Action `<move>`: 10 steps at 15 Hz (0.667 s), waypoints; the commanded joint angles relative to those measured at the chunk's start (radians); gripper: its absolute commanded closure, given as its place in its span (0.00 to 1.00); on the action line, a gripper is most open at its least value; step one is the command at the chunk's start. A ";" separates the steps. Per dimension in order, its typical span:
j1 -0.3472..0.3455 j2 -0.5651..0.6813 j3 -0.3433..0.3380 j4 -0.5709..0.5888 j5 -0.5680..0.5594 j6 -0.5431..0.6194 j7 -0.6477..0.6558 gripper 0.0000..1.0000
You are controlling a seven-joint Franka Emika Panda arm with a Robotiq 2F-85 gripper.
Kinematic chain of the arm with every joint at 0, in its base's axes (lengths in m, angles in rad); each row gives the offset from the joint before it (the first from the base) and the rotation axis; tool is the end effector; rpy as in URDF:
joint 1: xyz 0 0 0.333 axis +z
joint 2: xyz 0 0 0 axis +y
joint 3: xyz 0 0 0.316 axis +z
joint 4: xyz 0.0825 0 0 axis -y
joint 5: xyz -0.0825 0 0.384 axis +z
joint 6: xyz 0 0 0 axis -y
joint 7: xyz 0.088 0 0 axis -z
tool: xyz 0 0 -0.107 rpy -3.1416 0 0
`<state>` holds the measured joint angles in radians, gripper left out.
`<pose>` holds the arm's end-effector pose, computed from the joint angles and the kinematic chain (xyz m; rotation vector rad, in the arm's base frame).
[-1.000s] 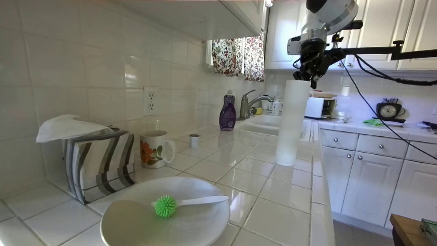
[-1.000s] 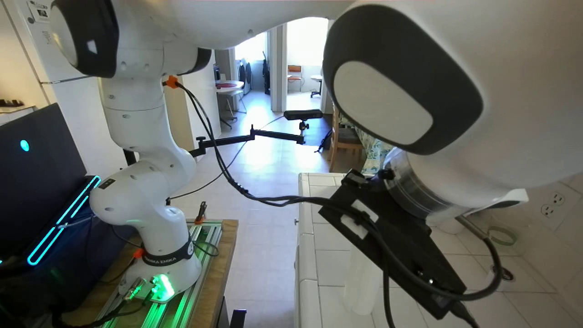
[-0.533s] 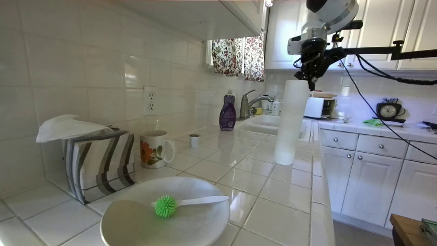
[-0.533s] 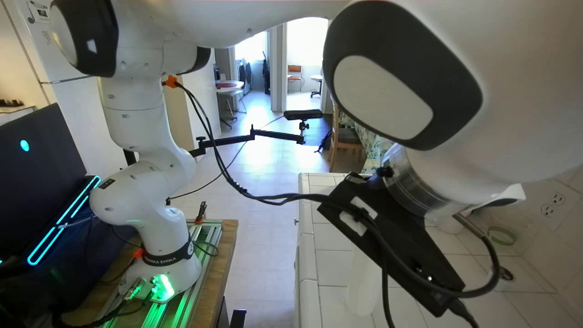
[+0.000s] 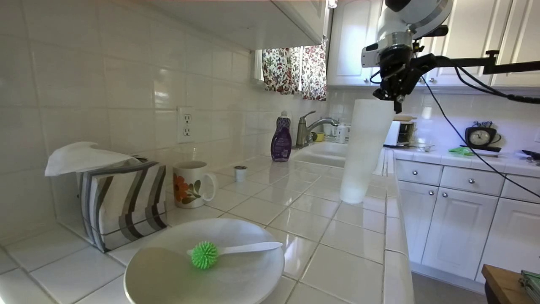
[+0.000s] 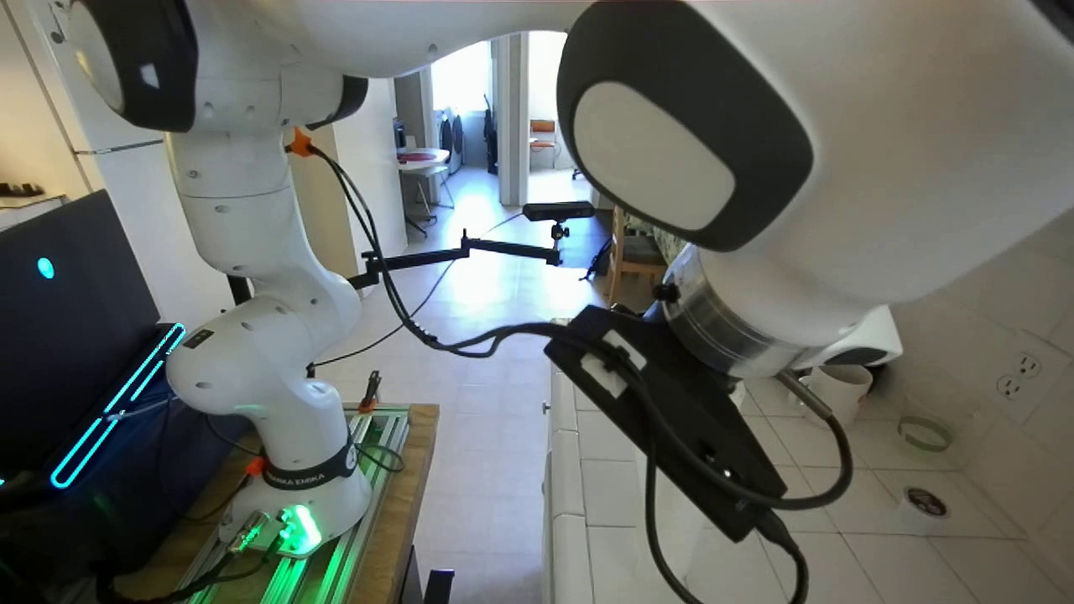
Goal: Unroll one piece of paper from the paper roll
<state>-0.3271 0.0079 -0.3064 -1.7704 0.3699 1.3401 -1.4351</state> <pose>0.4409 -0.2675 0.5240 -2.3710 -1.0103 -0.1288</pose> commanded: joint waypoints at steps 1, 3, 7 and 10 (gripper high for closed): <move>0.030 -0.106 0.019 -0.102 -0.017 0.039 0.065 1.00; 0.051 -0.134 0.034 -0.125 -0.020 0.055 0.085 1.00; 0.091 -0.153 0.059 -0.130 -0.010 0.086 0.130 1.00; 0.114 -0.150 0.069 -0.118 -0.009 0.107 0.157 1.00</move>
<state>-0.2325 -0.1156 -0.2446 -1.8683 0.3698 1.4138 -1.3150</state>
